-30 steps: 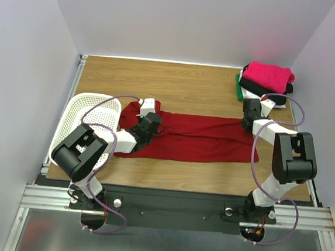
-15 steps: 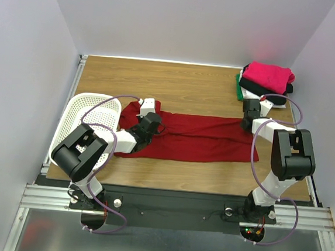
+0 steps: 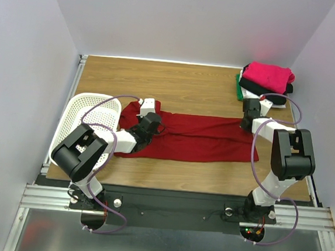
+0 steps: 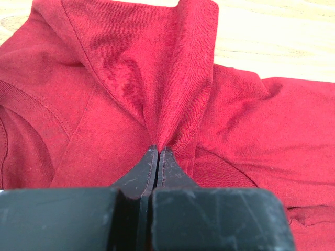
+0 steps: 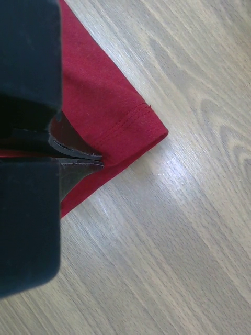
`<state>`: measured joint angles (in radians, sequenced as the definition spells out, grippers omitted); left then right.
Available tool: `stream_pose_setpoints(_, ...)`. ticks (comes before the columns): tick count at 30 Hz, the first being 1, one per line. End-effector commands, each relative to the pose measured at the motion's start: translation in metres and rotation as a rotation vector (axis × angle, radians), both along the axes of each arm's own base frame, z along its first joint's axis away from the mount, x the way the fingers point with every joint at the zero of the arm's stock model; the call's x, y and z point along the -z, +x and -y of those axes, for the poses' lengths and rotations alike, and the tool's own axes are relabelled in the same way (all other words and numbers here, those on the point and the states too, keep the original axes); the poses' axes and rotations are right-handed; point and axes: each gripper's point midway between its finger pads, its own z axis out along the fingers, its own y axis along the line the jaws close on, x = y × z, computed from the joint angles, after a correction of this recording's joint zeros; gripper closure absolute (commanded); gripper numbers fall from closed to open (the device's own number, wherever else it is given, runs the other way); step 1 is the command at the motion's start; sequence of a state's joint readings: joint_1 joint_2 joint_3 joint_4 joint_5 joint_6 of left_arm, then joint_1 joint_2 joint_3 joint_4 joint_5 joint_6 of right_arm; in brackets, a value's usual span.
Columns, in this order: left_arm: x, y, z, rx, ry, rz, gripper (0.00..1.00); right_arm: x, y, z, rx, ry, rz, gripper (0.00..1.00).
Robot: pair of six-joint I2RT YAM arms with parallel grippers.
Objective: Fold and stack the t-shirts
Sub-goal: Fold the tshirt
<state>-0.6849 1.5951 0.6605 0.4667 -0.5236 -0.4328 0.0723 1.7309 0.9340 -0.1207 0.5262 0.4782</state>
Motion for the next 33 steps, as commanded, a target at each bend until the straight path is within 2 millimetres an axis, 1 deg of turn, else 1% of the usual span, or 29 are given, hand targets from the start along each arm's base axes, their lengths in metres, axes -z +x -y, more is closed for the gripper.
stream_pose_setpoints(1, -0.015, 0.002, -0.003, -0.017, -0.030, 0.043, 1.00, -0.020, 0.013, 0.005, 0.004, -0.027, 0.037, 0.99)
stream_pose_setpoints(5, -0.016, 0.003, -0.002, -0.014, -0.038, 0.045, 1.00, -0.029, 0.020, 0.007, 0.000, -0.040, 0.046, 1.00)
stream_pose_setpoints(11, -0.019, 0.002, 0.000, -0.005, -0.049, 0.046, 1.00, -0.035, 0.024, 0.012, 0.010, -0.072, 0.036, 1.00)
stream_pose_setpoints(18, -0.017, 0.001, 0.006, 0.013, -0.064, 0.037, 1.00, -0.034, 0.029, 0.017, 0.023, -0.111, 0.008, 1.00)
stream_pose_setpoints(24, -0.018, 0.000, 0.009, 0.021, -0.069, 0.039, 1.00, -0.040, 0.037, 0.022, 0.033, -0.121, 0.013, 0.99)
stream_pose_setpoints(27, -0.016, 0.001, 0.012, 0.029, -0.072, 0.032, 1.00, -0.037, 0.035, 0.018, 0.022, -0.102, 0.001, 0.91)
stream_pose_setpoints(28, -0.016, 0.001, 0.013, 0.032, -0.074, 0.032, 1.00, -0.036, 0.032, 0.018, 0.020, -0.098, -0.005, 0.80)
stream_pose_setpoints(29, -0.014, 0.000, 0.014, 0.036, -0.071, 0.026, 1.00, -0.036, 0.029, 0.017, 0.024, -0.091, -0.003, 0.72)
stream_pose_setpoints(30, -0.015, 0.000, 0.014, 0.038, -0.073, 0.028, 1.00, -0.035, 0.020, 0.019, 0.033, -0.097, -0.010, 0.65)
stream_pose_setpoints(31, -0.016, 0.000, 0.015, 0.039, -0.074, 0.029, 1.00, -0.038, 0.016, 0.020, 0.041, -0.098, -0.005, 0.59)
stream_pose_setpoints(32, -0.015, -0.001, 0.015, 0.041, -0.074, 0.028, 1.00, -0.034, 0.006, 0.022, 0.050, -0.097, -0.020, 0.50)
stream_pose_setpoints(33, -0.016, -0.001, 0.016, 0.043, -0.076, 0.030, 1.00, -0.034, 0.002, 0.021, 0.049, -0.095, -0.019, 0.47)
